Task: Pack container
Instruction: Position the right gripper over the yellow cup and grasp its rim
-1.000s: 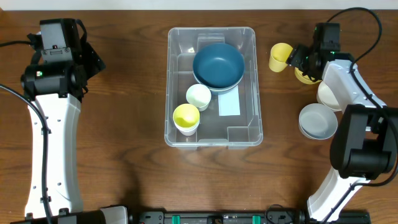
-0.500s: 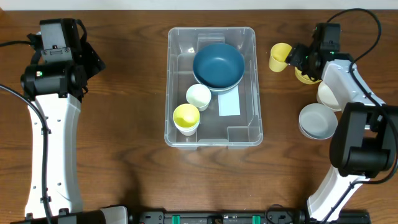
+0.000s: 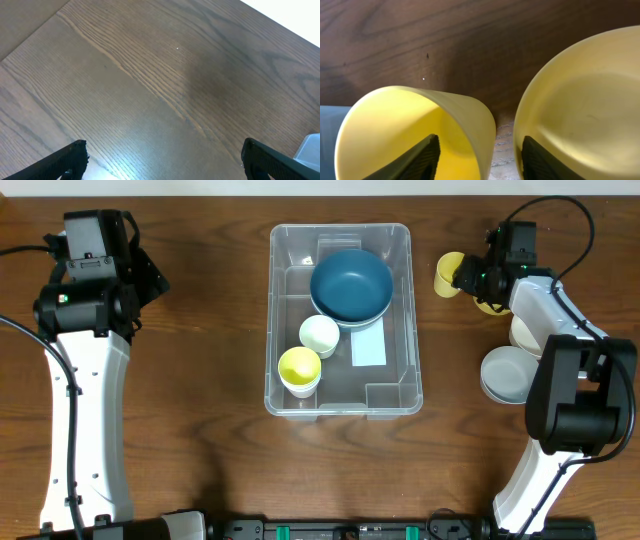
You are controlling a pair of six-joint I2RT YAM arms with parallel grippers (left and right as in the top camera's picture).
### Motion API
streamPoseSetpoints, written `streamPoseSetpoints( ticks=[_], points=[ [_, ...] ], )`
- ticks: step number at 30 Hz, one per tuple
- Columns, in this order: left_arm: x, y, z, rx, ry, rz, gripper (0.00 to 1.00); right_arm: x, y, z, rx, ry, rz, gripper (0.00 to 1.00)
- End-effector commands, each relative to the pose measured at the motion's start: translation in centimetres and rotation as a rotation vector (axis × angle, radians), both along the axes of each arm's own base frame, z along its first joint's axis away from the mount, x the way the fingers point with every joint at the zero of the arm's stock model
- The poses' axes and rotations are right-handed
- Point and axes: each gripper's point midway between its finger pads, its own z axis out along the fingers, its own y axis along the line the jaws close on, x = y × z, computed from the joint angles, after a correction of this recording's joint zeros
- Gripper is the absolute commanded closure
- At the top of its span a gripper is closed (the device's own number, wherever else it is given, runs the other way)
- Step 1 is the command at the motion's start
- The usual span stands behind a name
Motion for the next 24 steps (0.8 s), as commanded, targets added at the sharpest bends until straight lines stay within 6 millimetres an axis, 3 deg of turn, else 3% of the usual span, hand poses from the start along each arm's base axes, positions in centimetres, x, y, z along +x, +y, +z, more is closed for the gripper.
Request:
streamPoseSetpoints(
  ticks=[1, 17, 24],
  points=[
    [-0.1, 0.5, 0.7, 0.015, -0.016, 0.020, 0.02, 0.3, 0.7, 0.3, -0.008, -0.013, 0.038, 0.49],
    [-0.1, 0.5, 0.7, 0.015, -0.016, 0.020, 0.02, -0.9, -0.9, -0.5, -0.092, 0.053, 0.015, 0.37],
    [-0.1, 0.5, 0.8, 0.015, -0.016, 0.020, 0.02, -0.4, -1.5, 1.5, -0.142, 0.058, 0.035, 0.33]
  ],
)
